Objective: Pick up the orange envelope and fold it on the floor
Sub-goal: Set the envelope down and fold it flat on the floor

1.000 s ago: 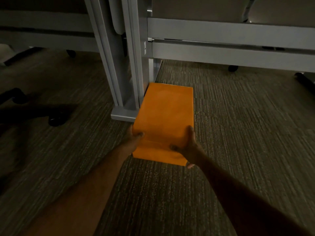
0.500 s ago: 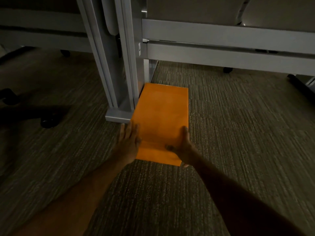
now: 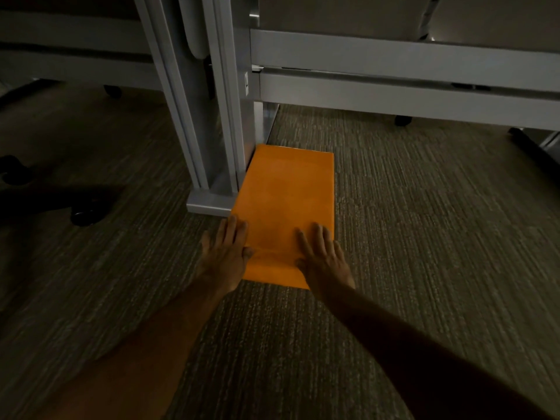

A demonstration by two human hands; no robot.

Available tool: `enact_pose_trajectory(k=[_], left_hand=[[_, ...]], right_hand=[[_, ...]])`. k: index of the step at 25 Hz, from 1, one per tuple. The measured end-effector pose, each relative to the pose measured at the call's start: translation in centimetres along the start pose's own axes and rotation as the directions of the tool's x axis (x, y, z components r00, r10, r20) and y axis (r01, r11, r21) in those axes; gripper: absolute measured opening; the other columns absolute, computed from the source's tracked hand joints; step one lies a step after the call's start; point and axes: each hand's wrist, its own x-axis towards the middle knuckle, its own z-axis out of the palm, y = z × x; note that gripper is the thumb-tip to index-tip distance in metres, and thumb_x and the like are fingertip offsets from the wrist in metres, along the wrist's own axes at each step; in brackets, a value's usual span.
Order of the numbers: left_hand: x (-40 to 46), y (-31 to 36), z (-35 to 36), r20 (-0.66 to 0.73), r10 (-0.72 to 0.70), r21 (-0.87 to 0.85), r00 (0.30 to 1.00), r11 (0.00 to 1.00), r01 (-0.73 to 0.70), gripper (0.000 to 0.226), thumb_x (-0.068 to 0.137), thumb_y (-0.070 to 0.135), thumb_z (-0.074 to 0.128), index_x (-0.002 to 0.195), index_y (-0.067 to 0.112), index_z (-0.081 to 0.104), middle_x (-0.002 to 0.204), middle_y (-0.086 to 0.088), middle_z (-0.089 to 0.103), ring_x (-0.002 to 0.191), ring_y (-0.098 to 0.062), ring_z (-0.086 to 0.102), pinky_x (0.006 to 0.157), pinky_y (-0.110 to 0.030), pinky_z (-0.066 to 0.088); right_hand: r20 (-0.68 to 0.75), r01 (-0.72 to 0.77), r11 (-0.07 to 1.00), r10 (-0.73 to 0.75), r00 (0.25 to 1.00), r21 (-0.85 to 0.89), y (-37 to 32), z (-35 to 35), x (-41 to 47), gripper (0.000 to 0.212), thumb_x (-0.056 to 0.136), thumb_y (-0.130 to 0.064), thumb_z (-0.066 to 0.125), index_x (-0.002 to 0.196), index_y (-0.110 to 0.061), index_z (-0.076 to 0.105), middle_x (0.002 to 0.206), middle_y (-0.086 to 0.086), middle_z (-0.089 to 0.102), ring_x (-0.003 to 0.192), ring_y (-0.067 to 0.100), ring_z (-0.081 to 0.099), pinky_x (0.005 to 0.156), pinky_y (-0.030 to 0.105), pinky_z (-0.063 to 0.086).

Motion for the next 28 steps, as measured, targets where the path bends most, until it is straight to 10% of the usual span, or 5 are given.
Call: enact_pose_trajectory(k=[13, 17, 23, 28], left_hand=[[0.3, 0.6, -0.3, 0.038, -0.015, -0.062, 0.999, 0.998, 0.017, 0.068, 0.102, 0.053, 0.022, 0.159, 0.025, 0.000, 0.168, -0.001, -0.011, 0.154, -0.025, -0.006, 0.116, -0.062, 0.019], [0.8, 1.2, -2.0, 0.143, -0.029, -0.046, 0.989, 0.998, 0.036, 0.066, 0.104, 0.050, 0.023, 0.159, 0.025, -0.003, 0.168, -0.002, -0.011, 0.154, -0.029, -0.005, 0.116, -0.059, 0.022], [1.1, 2.4, -5.2, 0.110, 0.084, 0.287, 0.990, 0.951, -0.112, 0.038, 0.100, 0.027, 0.046, 0.136, 0.016, 0.050, 0.147, -0.010, 0.042, 0.132, -0.031, 0.043, 0.105, -0.045, 0.040], [-0.9, 2.8, -8.2, 0.353, -0.014, 0.045, 0.935, 0.999, -0.002, 0.062, 0.099, 0.023, 0.055, 0.151, -0.001, 0.032, 0.160, -0.023, 0.026, 0.148, -0.038, 0.024, 0.117, -0.040, 0.024]], right_hand=[[0.044, -0.045, 0.999, 0.045, 0.998, -0.002, -0.4, 0.3, 0.6, 0.076, 0.102, -0.049, 0.034, 0.157, -0.027, -0.013, 0.165, 0.018, -0.015, 0.151, 0.040, -0.014, 0.122, 0.055, 0.004], [0.255, -0.060, 0.997, 0.048, 0.966, 0.040, 0.1, -2.1, 1.9, 0.084, 0.100, -0.046, 0.045, 0.156, -0.032, -0.015, 0.163, 0.015, -0.025, 0.149, 0.038, -0.021, 0.120, 0.059, 0.001], [0.236, -0.103, 0.968, 0.047, 0.971, 0.228, -1.3, -5.8, -4.0, 0.069, 0.096, -0.046, 0.050, 0.156, -0.029, 0.020, 0.167, 0.009, 0.001, 0.152, 0.039, -0.009, 0.119, 0.062, 0.007], [0.220, -0.116, 0.961, 0.060, 0.974, 0.251, 1.3, -9.7, -11.6, 0.077, 0.095, -0.045, 0.053, 0.158, -0.024, 0.014, 0.167, 0.002, 0.006, 0.153, 0.032, -0.006, 0.123, 0.055, 0.011]])
